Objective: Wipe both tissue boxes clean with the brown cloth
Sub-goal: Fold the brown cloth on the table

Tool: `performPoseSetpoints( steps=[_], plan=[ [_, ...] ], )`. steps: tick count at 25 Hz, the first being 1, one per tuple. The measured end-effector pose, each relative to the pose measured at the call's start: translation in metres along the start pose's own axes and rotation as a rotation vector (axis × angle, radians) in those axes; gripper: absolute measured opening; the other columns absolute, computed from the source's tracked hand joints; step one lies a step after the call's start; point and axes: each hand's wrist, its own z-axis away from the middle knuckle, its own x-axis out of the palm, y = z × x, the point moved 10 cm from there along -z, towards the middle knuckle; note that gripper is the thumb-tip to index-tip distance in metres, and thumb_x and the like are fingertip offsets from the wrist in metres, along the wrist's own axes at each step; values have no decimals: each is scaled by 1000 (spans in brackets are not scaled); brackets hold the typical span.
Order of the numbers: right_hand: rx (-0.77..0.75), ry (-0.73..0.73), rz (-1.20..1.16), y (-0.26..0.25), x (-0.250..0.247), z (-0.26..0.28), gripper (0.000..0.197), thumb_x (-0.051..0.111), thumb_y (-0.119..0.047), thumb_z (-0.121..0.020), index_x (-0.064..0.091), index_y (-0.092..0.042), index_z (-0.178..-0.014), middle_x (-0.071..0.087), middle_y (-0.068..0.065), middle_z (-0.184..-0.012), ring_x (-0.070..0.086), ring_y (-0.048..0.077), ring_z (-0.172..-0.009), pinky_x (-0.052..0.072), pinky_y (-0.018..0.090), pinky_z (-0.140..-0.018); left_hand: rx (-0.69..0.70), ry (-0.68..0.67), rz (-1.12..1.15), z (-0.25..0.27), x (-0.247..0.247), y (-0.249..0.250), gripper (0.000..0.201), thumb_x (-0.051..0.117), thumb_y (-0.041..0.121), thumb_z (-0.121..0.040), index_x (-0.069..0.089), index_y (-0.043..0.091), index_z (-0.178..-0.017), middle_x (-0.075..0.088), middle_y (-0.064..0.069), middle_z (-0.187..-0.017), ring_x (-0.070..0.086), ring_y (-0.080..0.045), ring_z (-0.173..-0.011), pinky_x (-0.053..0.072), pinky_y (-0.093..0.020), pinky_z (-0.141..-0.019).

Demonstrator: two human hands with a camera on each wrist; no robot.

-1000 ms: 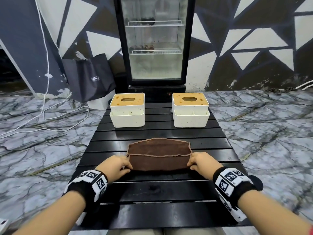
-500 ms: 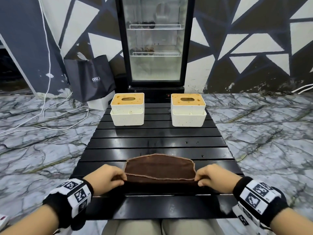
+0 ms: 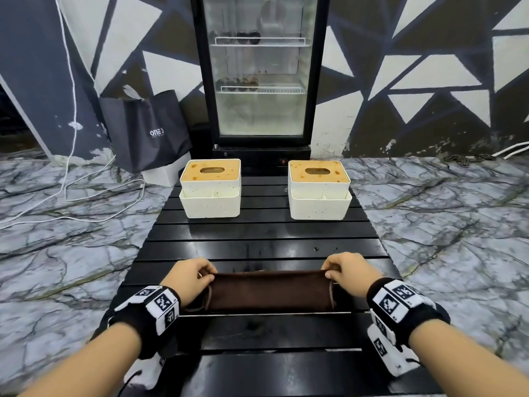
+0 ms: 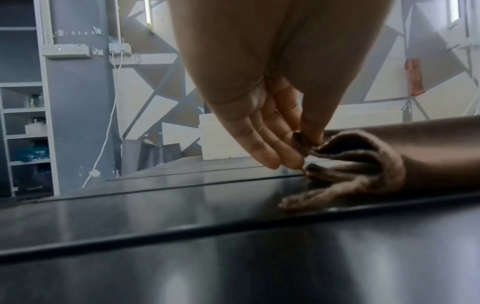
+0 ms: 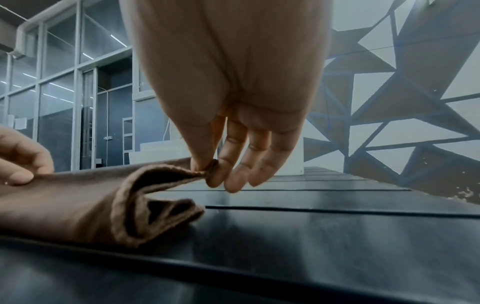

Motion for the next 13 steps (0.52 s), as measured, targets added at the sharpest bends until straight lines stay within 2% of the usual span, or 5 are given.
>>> performPoseSetpoints(
  steps=[2, 4, 7, 10, 13],
  plan=[
    [18, -10, 15, 3, 4, -5, 16, 58, -14, -86, 65, -11, -100, 68, 6, -102, 59, 20, -98, 38, 19, -81, -7, -12, -13, -4, 5, -2, 15, 63, 16, -87, 58, 29, -81, 56, 14, -72, 53, -9, -72, 32, -12, -62],
    [23, -35, 44, 5, 10, -7, 15, 58, -15, -86, 66, -13, -99, 67, 5, -99, 59, 19, -98, 38, 20, -82, -10, -22, -11, -7, 7, -3, 14, 63, 17, -86, 59, 29, -81, 56, 14, -73, 54, -9, -74, 31, -10, -61],
    [40, -52, 38, 9, 16, -10, 5, 61, -16, -83, 64, -17, -86, 60, -2, -80, 56, 16, -81, 36, 18, -71, -11, -48, 8, -9, 10, -5, 15, 65, 16, -85, 60, 29, -80, 56, 17, -72, 55, -7, -74, 33, -8, -61],
    [43, -44, 19, 10, 17, -12, 7, 61, -16, -83, 58, -21, -80, 50, -13, -67, 50, 11, -73, 33, 18, -67, -15, -66, 26, -11, 11, -7, 19, 68, 14, -82, 59, 30, -77, 56, 17, -70, 53, -6, -69, 35, -4, -60],
    [45, -39, 5, 11, 18, -10, 5, 60, -16, -83, 61, -17, -88, 48, -13, -69, 49, 11, -74, 34, 19, -69, -24, -73, 31, -10, 12, -8, 18, 70, 14, -81, 59, 29, -77, 57, 16, -69, 52, -4, -66, 35, -4, -59]
  ],
)
